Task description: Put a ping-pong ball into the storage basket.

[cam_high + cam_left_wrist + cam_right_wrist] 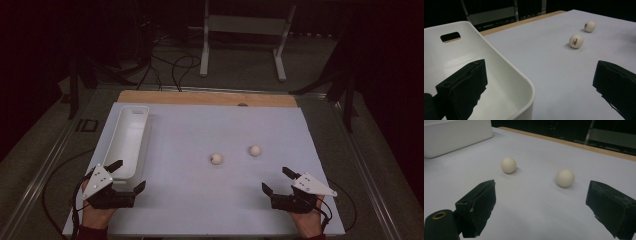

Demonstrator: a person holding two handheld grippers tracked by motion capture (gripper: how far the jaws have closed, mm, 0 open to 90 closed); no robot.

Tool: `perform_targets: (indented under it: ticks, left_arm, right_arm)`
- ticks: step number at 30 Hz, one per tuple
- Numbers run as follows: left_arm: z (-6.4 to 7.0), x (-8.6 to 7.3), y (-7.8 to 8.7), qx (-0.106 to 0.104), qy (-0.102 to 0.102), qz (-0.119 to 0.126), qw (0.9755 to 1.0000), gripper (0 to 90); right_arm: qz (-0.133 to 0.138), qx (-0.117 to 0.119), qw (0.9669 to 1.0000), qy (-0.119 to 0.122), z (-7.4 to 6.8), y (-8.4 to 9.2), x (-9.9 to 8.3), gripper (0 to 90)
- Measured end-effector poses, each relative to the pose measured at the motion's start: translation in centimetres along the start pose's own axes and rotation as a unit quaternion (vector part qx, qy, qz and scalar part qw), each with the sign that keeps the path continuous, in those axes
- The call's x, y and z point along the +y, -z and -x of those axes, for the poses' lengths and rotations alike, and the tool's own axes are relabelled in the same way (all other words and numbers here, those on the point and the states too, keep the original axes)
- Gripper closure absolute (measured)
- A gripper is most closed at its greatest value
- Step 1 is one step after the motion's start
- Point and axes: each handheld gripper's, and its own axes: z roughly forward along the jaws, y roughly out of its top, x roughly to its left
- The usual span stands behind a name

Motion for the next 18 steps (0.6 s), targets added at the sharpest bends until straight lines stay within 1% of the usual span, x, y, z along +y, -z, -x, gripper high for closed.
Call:
perform_targets:
  ticks: [2,6,10,15,18]
  left_arm:
    - [0.0,0.0,0.0,0.002,-0.002,0.0,1.0,0.0]
    - [0.0,-0.1,0.0,0.003,0.0,0.001,1.0,0.0]
    - [-0.1,0.0,0.1,-0.006,0.008,0.003,0.9999,0.0]
    - [0.3,0.5,0.0,-0.01,0.002,0.002,1.0,0.0]
    - [0.5,1.0,-0.1,-0.012,0.0,0.002,0.9999,0.0]
  right_arm:
    - [-0.001,-0.001,1.0,-0.002,0.0,0.0,0.0,8.5]
    - [0.001,-0.003,1.0,-0.004,0.0,0.0,0.1,8.6]
    - [-0.002,-0.004,1.0,-0.005,-0.2,-0.2,0.0,8.6]
    - [-0.003,-0.002,1.0,0.0,-0.4,-0.2,-0.1,8.6]
    - [-0.006,-0.004,1.0,-0.002,-0.4,-0.2,-0.3,8.6]
